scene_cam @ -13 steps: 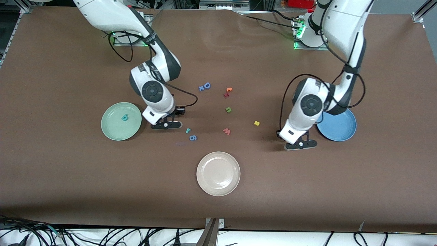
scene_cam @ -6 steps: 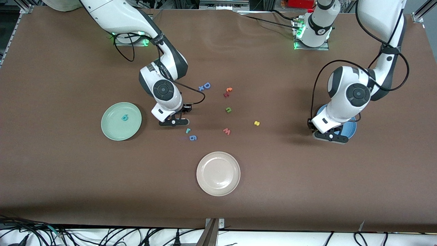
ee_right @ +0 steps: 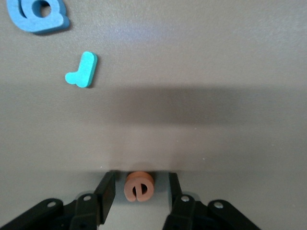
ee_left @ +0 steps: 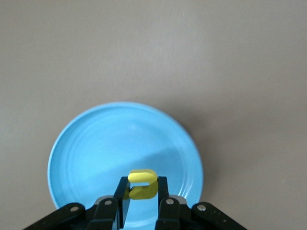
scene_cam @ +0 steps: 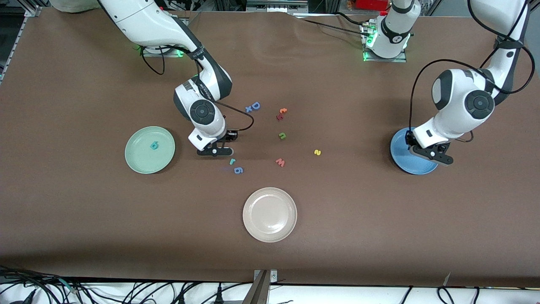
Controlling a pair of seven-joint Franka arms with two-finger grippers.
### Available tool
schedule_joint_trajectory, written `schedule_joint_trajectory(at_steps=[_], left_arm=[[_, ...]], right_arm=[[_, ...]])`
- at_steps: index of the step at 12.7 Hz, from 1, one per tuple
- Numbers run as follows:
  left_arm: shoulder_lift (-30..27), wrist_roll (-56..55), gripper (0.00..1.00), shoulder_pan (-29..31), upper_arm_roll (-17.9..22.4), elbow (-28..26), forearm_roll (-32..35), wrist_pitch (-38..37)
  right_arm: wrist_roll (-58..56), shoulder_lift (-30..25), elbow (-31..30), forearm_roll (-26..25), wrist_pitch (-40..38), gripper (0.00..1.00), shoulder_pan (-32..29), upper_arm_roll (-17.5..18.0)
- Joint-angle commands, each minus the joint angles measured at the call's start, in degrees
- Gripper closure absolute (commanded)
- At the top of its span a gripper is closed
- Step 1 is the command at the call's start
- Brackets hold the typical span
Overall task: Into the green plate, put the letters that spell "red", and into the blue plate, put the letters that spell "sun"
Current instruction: 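Grasp the orange e with the right gripper while the left gripper lowers the u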
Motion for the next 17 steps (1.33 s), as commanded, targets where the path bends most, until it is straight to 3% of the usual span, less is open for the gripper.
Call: schedule_joint_trajectory(at_steps=[1, 2, 5, 7, 8, 11, 12, 13, 17], left_arm=[[-0.8, 2.8, 0.75, 2.8, -1.2, -2.7, 0.6, -1.5], [0.2, 2.8, 0.75, 3.2, -1.2, -2.7, 0.6, -1.7], [3.2, 1.9, 0.75, 3.7, -1.1, -2.2, 0.6, -1.0], [5.4, 1.5, 0.75, 3.7, -1.1, -2.0, 0.5, 0.6], [6.3, 0.6, 0.69, 3.7, -1.1, -2.0, 0.4, 1.4], [7.9, -0.6, 0.67, 4.2, -1.1, -1.8, 0.3, 3.1], [8.1, -1.8, 0.48, 4.2, -1.1, -1.8, 0.2, 3.1], [8.1, -3.3, 0.39, 4.2, -1.1, -1.4, 0.3, 3.1], [5.8, -8.0, 0.35, 3.6, -3.2, 1.3, 0.3, 0.1]], right_arm=[[1.4, -0.5, -1.4, 0.4, 1.9, 0.47, 0.2, 0.0], [1.7, -0.5, -1.4, 0.4, 1.9, 0.50, 0.2, 0.0], [1.7, -0.5, -1.4, 0.4, 1.8, 0.82, 0.2, 0.0], [1.5, -0.6, -1.4, 0.4, 1.7, 0.90, 0.1, 0.0], [1.1, -0.8, -1.2, 0.4, 1.5, 0.91, 0.1, 0.0], [-2.4, -3.3, 0.6, 0.1, -2.8, 0.90, -0.5, -2.1], [-6.4, -4.2, 1.6, 0.1, -6.2, 0.90, -0.5, -3.2], [-10.0, -5.2, 2.3, 0.3, -9.1, 0.90, -0.6, -5.3], [-26.0, -8.0, 1.7, 0.6, -14.7, 0.90, -1.0, -12.4]])
